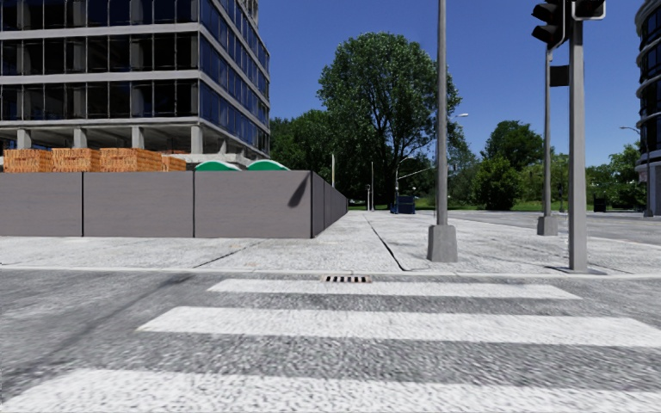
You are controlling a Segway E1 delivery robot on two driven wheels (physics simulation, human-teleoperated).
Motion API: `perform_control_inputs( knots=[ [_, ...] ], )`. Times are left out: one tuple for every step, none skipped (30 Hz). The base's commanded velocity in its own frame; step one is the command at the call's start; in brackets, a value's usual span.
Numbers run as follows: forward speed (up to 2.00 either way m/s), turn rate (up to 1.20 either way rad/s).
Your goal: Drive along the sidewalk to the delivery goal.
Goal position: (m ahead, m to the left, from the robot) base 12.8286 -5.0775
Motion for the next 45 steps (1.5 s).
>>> perform_control_inputs(
  knots=[
    [1.79, 0.00],
    [1.79, 0.00],
    [1.79, 0.00],
    [1.79, 0.00],
    [1.79, 0.00],
    [1.79, 0.00],
    [1.79, 0.00],
    [1.79, 0.00],
    [1.79, 0.00],
    [1.79, 0.00],
    [1.79, 0.00],
    [1.79, 0.00],
    [1.79, 0.00],
    [1.79, 0.00],
    [1.79, 0.00],
    [1.79, 0.00],
    [1.79, 0.00],
    [1.79, 0.00],
    [1.79, 0.00],
    [1.79, 0.00],
    [1.79, 0.00],
    [1.79, 0.00],
    [1.79, 0.00],
    [1.79, 0.00],
    [1.79, 0.00],
    [1.79, 0.00],
    [1.79, 0.00],
    [1.79, 0.00],
    [1.79, 0.00],
    [1.79, -0.07],
    [1.79, -0.09],
    [1.79, -0.10],
    [1.79, -0.10],
    [1.79, -0.10],
    [1.79, -0.10],
    [1.79, -0.10],
    [1.79, -0.10],
    [1.79, -0.10],
    [1.79, -0.10],
    [1.79, -0.10],
    [1.79, -0.05],
    [1.79, -0.05],
    [1.79, 0.00],
    [1.79, 0.00],
    [1.79, 0.00]
  ],
)
